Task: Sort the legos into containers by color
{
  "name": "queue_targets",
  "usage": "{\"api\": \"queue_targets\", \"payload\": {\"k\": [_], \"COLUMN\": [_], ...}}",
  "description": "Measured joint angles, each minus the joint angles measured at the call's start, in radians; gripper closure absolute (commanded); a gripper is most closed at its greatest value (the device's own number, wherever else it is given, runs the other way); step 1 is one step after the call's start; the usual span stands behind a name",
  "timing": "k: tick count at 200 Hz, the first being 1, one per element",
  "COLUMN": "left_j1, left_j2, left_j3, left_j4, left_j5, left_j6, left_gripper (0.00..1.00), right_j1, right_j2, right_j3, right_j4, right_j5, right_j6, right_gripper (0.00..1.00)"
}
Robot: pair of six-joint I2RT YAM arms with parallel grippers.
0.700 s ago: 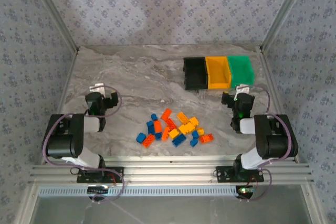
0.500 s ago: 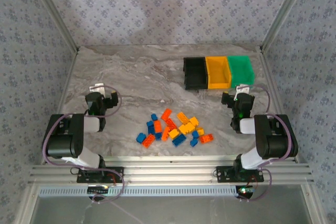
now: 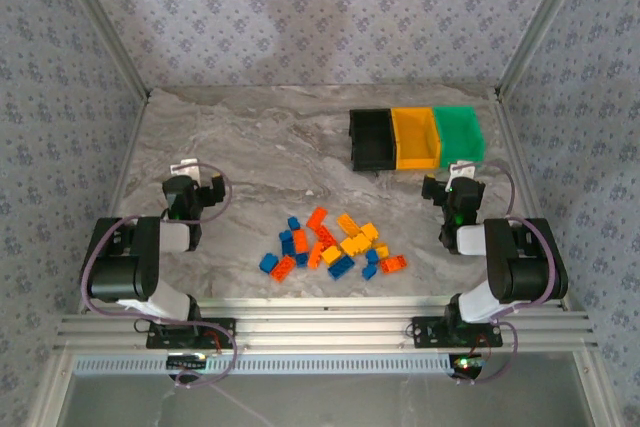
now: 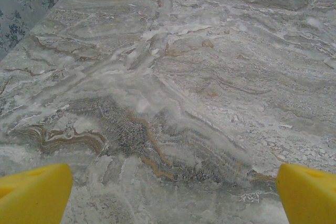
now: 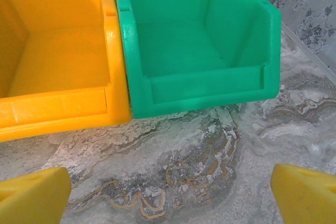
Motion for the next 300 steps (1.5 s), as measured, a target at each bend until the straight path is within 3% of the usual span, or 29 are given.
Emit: {"api": "queue_targets", "payload": {"k": [126, 175, 208, 233, 254, 273, 300], "left_j1": [0.0, 0.0, 0.0, 0.0, 0.005, 0.013, 0.02], "left_j2": [0.0, -0.071, -0.219, -0.309, -0.335, -0.337, -0.337], "left_j3": [0.0, 0.11, 0.137, 0.138, 0.171, 0.236, 0.261], "left_j4": [0.0, -0.202, -0.296, -0.318, -0.378, -0.496, -0.555], "left_j5": [0.0, -0.035, -0.075, -0.084, -0.085, -0.089, -0.048], "left_j6": [0.0, -0.009, -0.052, -0.139, -0.314, -0.496, -0.678], "left_gripper": [0.0, 0.0, 0.0, 0.0, 0.0, 0.0, 0.0], "right_j1": [-0.004, -0.021, 0.02, 0.045, -0.016, -0.048, -0.049], "right_j2": [0.0, -0.104, -0.202, -0.224, -0.224, -0.206, -0.053], "right_j3": [0.002, 0.185, 0.278, 0.375, 0.447, 0.49, 0.68], "right_j4": [-0.003, -0.323, -0.525, -0.737, -0.83, -0.874, -1.001], "right_j5": [-0.001, 0.023, 0.15, 0.246, 0.19, 0.117, 0.002], "right_j6": [0.0, 0.041, 0.12, 0.323, 0.476, 0.504, 0.475], "right_gripper": [0.0, 0.0, 0.0, 0.0, 0.0, 0.0, 0.03]}}
